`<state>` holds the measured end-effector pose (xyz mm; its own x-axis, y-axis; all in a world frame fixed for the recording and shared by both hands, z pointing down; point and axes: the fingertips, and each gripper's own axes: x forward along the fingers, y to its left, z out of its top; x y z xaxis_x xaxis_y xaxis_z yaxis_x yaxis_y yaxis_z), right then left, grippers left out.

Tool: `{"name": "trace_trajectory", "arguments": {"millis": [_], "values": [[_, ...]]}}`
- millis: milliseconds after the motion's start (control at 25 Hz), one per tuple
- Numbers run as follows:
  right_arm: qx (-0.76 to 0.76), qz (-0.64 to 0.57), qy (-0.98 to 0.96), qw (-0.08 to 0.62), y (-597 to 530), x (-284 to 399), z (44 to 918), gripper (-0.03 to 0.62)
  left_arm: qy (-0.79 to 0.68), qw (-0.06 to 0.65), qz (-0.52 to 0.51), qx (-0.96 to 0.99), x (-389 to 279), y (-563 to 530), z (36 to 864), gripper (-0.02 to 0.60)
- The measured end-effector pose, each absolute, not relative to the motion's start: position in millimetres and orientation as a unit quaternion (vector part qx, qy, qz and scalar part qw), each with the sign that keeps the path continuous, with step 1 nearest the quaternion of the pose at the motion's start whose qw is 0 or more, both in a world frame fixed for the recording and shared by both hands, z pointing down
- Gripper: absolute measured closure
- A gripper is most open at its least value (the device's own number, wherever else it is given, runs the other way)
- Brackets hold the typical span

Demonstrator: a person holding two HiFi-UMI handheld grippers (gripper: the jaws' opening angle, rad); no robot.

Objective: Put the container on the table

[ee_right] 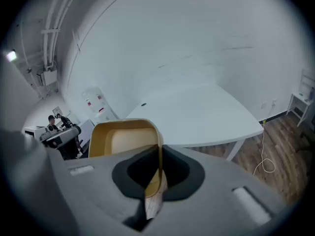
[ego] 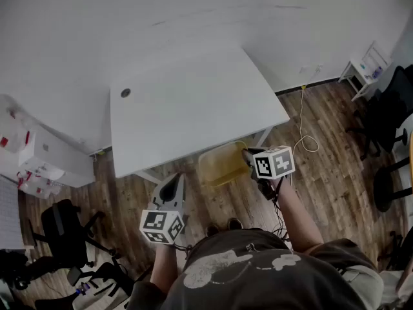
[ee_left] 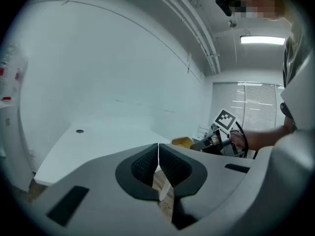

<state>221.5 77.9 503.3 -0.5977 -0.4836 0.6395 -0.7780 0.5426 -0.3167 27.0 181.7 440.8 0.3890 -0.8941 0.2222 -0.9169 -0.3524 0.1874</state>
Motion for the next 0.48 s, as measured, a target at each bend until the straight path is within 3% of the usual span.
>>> {"name": "trace_trajectory", "arguments": {"millis": [480], "values": [[0.375, 0.300, -0.842, 0.246, 87.7, 200.1, 503.7, 0.585, -0.558, 0.139, 0.034, 0.817, 4.4, 185.4, 438.1, 0.571]]}}
